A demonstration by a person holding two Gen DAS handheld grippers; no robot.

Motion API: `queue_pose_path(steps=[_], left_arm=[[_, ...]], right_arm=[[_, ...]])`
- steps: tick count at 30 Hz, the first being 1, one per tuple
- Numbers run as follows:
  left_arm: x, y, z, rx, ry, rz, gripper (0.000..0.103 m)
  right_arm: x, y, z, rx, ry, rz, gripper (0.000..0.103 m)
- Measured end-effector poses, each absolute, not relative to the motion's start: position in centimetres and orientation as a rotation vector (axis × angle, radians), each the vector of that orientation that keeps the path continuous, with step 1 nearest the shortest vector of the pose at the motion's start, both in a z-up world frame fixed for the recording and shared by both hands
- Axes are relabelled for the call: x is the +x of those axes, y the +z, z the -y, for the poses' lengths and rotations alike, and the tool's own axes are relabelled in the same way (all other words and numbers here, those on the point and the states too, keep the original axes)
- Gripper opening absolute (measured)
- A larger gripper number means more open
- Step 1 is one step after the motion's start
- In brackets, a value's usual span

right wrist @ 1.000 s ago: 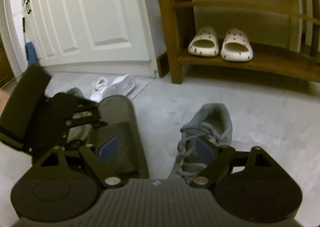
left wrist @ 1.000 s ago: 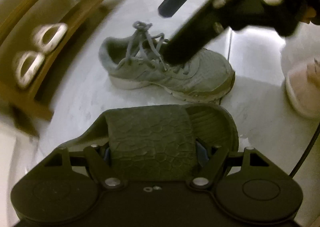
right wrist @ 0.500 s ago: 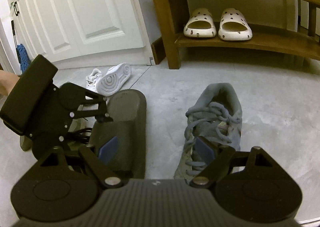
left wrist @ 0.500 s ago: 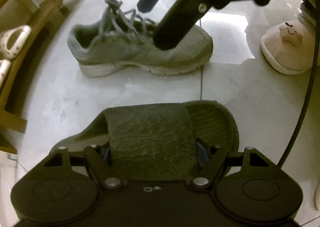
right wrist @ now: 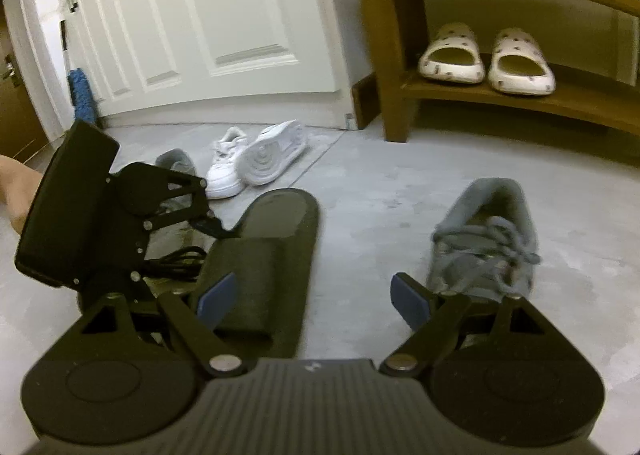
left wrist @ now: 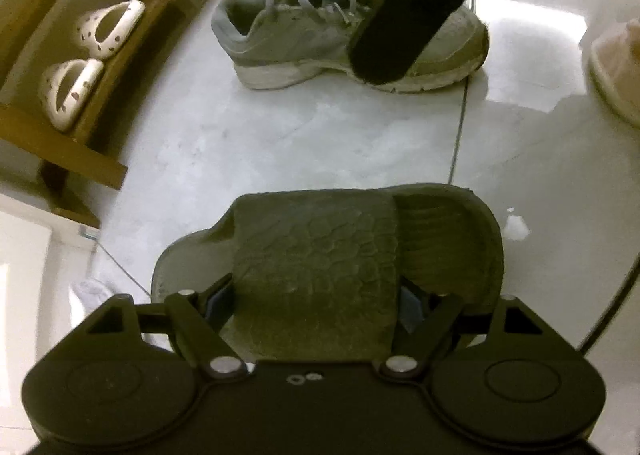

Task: Organize scattered shoes

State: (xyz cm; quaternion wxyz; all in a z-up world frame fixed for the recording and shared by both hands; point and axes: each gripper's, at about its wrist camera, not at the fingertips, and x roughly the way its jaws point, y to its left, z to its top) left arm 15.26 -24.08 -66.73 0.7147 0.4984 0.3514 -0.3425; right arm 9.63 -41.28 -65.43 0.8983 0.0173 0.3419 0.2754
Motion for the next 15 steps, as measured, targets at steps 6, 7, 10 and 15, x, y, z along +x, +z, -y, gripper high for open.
queue_pose_path(steps=[6, 7, 10, 15], left_arm=[[16.4, -64.9, 24.5, 0.955, -0.723, -0.878, 0.081], [16.3, -64.8, 24.2, 0.927, -0.723, -0.884, 0.081], [16.0, -64.8, 23.9, 0.890, -0.707, -0.886, 0.082], [15.3, -63.9, 24.1, 0.822, -0.679, -0.882, 0.082]], right_arm=[[9.8, -64.9, 41.0, 0.043, 0.589, -0.689, 0.087], [9.8, -64.8, 41.1, 0.047, 0.586, -0.687, 0.087], [9.9, -64.9, 41.6, 0.059, 0.574, -0.689, 0.087], [9.7, -65.0, 41.8, 0.055, 0.575, -0.694, 0.087]])
